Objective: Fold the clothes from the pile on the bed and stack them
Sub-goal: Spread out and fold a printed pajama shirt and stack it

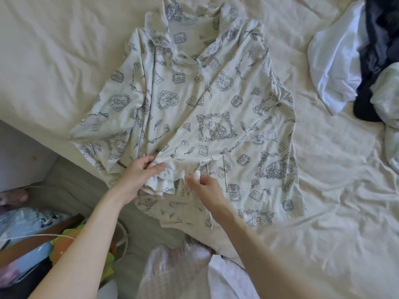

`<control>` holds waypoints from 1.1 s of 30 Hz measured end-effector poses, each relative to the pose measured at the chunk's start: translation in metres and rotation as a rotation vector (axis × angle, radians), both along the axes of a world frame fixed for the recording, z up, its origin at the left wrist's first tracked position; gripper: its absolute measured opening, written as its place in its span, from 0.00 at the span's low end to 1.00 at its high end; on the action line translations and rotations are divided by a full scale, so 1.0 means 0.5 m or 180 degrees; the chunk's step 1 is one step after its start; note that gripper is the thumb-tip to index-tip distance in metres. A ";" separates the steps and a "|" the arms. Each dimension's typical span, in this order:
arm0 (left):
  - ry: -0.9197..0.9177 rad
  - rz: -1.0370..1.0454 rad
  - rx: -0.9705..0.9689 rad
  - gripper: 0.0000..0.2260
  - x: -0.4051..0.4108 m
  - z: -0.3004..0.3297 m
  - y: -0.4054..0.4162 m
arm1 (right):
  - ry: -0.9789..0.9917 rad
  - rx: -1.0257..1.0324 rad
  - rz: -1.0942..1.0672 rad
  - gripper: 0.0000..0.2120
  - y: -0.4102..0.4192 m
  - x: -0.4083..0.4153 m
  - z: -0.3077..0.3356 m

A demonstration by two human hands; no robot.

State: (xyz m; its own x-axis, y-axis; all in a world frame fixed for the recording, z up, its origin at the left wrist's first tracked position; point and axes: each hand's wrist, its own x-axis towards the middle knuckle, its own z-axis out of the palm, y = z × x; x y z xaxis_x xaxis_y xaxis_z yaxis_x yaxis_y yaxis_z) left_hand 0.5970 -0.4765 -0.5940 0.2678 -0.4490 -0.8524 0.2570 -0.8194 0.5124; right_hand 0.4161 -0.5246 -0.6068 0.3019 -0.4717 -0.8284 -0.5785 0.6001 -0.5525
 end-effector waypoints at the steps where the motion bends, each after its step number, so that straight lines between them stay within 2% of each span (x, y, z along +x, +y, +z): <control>1: 0.0104 0.0076 0.0011 0.08 0.004 0.002 0.004 | 0.0036 0.0046 -0.0012 0.17 0.011 0.000 0.002; 3: -0.0011 0.0138 -0.0035 0.12 0.006 0.006 0.015 | -0.0016 0.0362 -0.0161 0.14 0.031 -0.003 0.008; 6: -0.0327 0.0412 -0.0271 0.13 0.002 0.008 0.030 | -0.0330 0.0954 -0.0518 0.11 0.053 -0.007 0.018; 9: -0.0476 0.0736 -0.0424 0.12 -0.004 0.003 0.056 | -0.0518 0.1205 -0.0601 0.12 0.073 -0.009 0.024; 11: -0.0830 0.0803 -0.0327 0.12 -0.009 -0.007 0.076 | -0.0415 0.1261 -0.0494 0.11 0.077 -0.012 0.022; 14: -0.1236 0.0736 0.0086 0.15 -0.016 -0.021 0.104 | 0.0146 0.0577 0.0331 0.10 0.078 -0.019 0.011; 17: -0.1363 0.0445 0.0228 0.15 -0.022 -0.015 0.131 | 0.0529 -0.0804 0.1019 0.12 0.074 -0.037 0.019; 19: -0.1414 0.0262 0.0186 0.14 -0.028 -0.002 0.146 | 0.0501 -0.1799 0.1572 0.15 0.061 -0.049 0.023; 21: -0.1441 0.0196 0.0194 0.13 -0.032 0.011 0.157 | 0.0412 -0.2326 0.2142 0.19 0.040 -0.049 0.019; 24: -0.1547 0.0240 0.0241 0.13 -0.026 0.020 0.166 | 0.0508 -0.2324 0.2877 0.25 0.004 -0.032 0.011; 26: -0.1717 0.0150 0.0254 0.14 -0.008 0.021 0.168 | 0.0608 -0.2294 0.3104 0.26 -0.015 -0.015 0.010; 30: -0.2057 -0.0031 0.0278 0.19 0.071 0.019 0.149 | 0.0743 -0.2366 0.3207 0.27 -0.038 0.038 0.021; 33: -0.2331 0.0013 0.0237 0.18 0.153 0.005 0.111 | 0.0799 -0.2423 0.3119 0.27 -0.058 0.096 0.023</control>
State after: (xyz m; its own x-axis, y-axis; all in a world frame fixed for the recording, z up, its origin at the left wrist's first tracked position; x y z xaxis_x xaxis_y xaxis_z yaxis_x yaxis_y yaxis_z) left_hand 0.6737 -0.4208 -0.5916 0.7817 -0.3949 -0.4827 -0.1267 -0.8584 0.4971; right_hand 0.4641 -0.5537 -0.5954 0.6678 -0.5211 -0.5315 -0.7377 -0.5584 -0.3794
